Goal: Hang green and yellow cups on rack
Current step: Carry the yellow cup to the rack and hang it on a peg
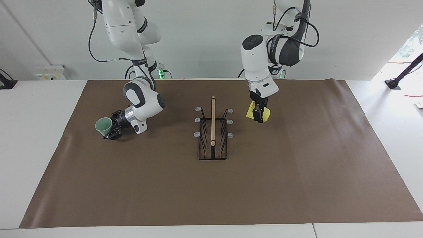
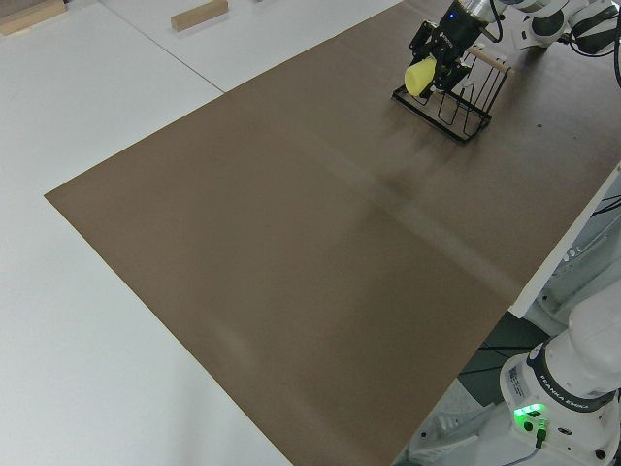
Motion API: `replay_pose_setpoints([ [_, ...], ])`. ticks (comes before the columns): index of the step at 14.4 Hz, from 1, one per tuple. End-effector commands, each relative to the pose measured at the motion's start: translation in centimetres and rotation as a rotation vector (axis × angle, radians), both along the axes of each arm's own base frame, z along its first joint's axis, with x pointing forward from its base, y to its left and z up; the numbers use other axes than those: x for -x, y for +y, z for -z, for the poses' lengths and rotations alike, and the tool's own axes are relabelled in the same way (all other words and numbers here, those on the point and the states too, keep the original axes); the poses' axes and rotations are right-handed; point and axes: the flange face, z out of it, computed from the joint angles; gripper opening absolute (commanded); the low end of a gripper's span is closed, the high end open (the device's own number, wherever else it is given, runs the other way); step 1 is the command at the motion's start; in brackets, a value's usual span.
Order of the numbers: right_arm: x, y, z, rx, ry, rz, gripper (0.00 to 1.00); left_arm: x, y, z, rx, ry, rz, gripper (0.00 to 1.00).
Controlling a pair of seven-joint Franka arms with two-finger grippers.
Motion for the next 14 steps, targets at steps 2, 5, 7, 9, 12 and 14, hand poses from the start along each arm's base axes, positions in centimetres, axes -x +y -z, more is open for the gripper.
replay_pose_setpoints([
  [2, 0.4, -0.9, 0.2, 0.01, -0.011, -0.008, 0.88, 4.5, -4.1, 2.3, -0.119, -0.064, -0.048, 0.0],
  [5, 0.5, -1.0, 0.3, 0.013, -0.009, -0.006, 0.63, 4.9, -5.9, 3.8, -0.186, -0.156, -0.028, 0.0],
  [7, 0.5, -0.9, 0.2, 0.018, -0.009, -0.006, 0.35, 5.8, -6.8, 3.8, -0.197, -0.167, -0.007, 0.0],
  [9, 0.2, -0.8, -0.3, 0.04, -0.016, 0.0, 0.18, 5.8, -7.6, 2.7, -0.195, -0.184, -0.011, 0.0],
  [12, -0.9, -1.3, -1.9, 0.092, -0.041, 0.037, 0.1, 6.2, -9.3, 1.7, -0.178, -0.2, 0.004, 0.0],
  [14, -2.8, -1.0, -4.0, 0.088, -0.097, 0.052, 0.0, 5.7, -10.5, 1.4, -0.155, -0.205, 0.008, 0.0],
])
